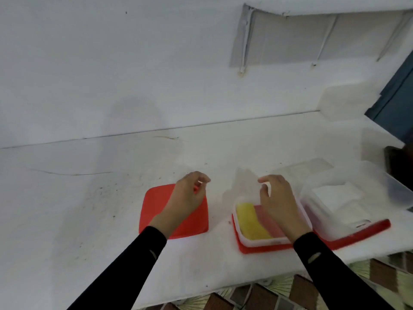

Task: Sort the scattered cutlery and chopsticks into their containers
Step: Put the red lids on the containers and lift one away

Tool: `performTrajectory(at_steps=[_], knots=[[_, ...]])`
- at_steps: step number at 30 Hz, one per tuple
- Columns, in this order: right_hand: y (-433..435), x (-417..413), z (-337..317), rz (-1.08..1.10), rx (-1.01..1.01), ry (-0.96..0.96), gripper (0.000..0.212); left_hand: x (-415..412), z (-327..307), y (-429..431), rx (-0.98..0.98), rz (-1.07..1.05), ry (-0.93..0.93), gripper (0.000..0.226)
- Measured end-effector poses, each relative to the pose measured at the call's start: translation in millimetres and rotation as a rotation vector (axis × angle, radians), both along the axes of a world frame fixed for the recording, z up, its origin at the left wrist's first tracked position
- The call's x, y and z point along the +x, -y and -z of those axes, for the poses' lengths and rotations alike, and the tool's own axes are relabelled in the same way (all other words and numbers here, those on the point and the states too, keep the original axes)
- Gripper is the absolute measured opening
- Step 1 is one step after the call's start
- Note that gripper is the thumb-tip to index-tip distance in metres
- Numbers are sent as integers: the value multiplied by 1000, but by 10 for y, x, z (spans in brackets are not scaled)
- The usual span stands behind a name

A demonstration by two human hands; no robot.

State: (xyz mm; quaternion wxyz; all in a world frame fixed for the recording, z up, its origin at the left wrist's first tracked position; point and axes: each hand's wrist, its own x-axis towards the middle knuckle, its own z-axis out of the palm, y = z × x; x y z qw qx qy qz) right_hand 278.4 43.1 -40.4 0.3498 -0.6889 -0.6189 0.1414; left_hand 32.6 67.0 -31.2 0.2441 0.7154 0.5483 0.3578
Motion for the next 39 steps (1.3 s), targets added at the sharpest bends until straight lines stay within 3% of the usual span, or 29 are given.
performTrajectory(at_steps=[3,8,12,17,20,25,30,32,36,39], knots=[[328,448,64,92,-60,96,36,451,65,-134,-115,241,-134,14],[660,693,115,-26,-181,3,53,753,174,-353,-280,396,-558,16],[733,822,65,-81,-227,-16,56,856,212,-378,-470,336,-549,25],[783,967,69,-128,-255,-12,53,974,220,-384,-436,355,-661,23],[766,992,100,-169,-258,-14,49,914,170,-414,-324,239,-577,13],[595,878,170,-192,-227,-19,48,784,-19,-382,-14,-131,-308,13],[389,736,282,-207,-185,-84,42,835,132,65,222,-134,-191,25],[353,724,278,-155,-168,-223,37,882,259,326,277,-107,-155,26],[396,725,237,-143,-268,-652,47,946,519,834,388,-100,-140,28],[400,743,262,-210,-349,-707,53,954,669,1045,387,-89,-142,25]])
